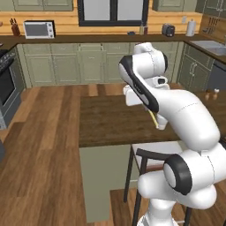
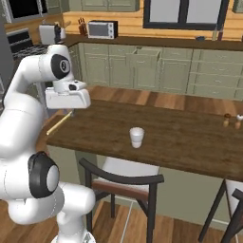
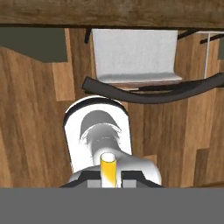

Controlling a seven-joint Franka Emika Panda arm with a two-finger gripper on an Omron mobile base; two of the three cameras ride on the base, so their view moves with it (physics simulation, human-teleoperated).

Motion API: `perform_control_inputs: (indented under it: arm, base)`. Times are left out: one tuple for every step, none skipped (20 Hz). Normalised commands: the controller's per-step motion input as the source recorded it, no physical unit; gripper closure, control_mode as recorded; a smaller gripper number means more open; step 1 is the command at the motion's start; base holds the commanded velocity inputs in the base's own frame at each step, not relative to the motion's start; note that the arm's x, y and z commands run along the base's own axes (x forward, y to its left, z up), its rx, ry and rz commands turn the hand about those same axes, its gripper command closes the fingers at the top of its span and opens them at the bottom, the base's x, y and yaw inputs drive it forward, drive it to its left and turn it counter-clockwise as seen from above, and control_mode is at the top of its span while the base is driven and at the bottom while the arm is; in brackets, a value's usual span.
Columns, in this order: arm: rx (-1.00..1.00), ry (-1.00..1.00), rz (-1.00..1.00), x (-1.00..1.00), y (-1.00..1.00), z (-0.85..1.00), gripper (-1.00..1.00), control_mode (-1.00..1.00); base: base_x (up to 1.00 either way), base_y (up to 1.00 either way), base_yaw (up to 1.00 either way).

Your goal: Take a straw from the drawer in front and place it inside the glass cup on the dining counter.

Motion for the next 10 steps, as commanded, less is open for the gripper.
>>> perform_control_inputs:
  arm:
    - [0.00,0.00,0.00,0.00,0.00,0.00,1.00,1.00]
    - [0.00,0.00,0.00,0.00,0.00,0.00,1.00,1.00]
    - [0.00,0.00,0.00,0.00,0.00,0.00,1.00,1.00]
    - [0.00,0.00,0.00,0.00,0.00,0.00,1.00,1.00]
    - [0.00,0.00,0.00,0.00,0.00,0.00,1.00,1.00]
    - [0.00,0.00,0.00,0.00,0.00,0.00,1.00,1.00]
    - [0.00,0.00,0.00,0.00,0.00,0.00,1.00,1.00]
    - [0.00,0.00,0.00,0.00,0.00,0.00,1.00,1.00]
    - [0.24,0.00,0.00,0.45,-0.63,0.21,1.00,-1.00]
    - [0.24,-0.03,0.09,0.13,-0.76,0.23,1.00,-1.00]
  base:
    - [0.91,-0.51,0.01]
    - [0.99,-0.52,0.00]
    - [1.00,-0.54,0.00]
    - [1.00,-0.57,0.00]
    - [1.00,-0.58,0.00]
    - [1.00,-0.59,0.00]
    - [1.00,-0.56,0.00]
    - [0.78,-0.56,0.00]
    - [0.00,0.00,0.00]
    - [0.00,0.00,0.00]
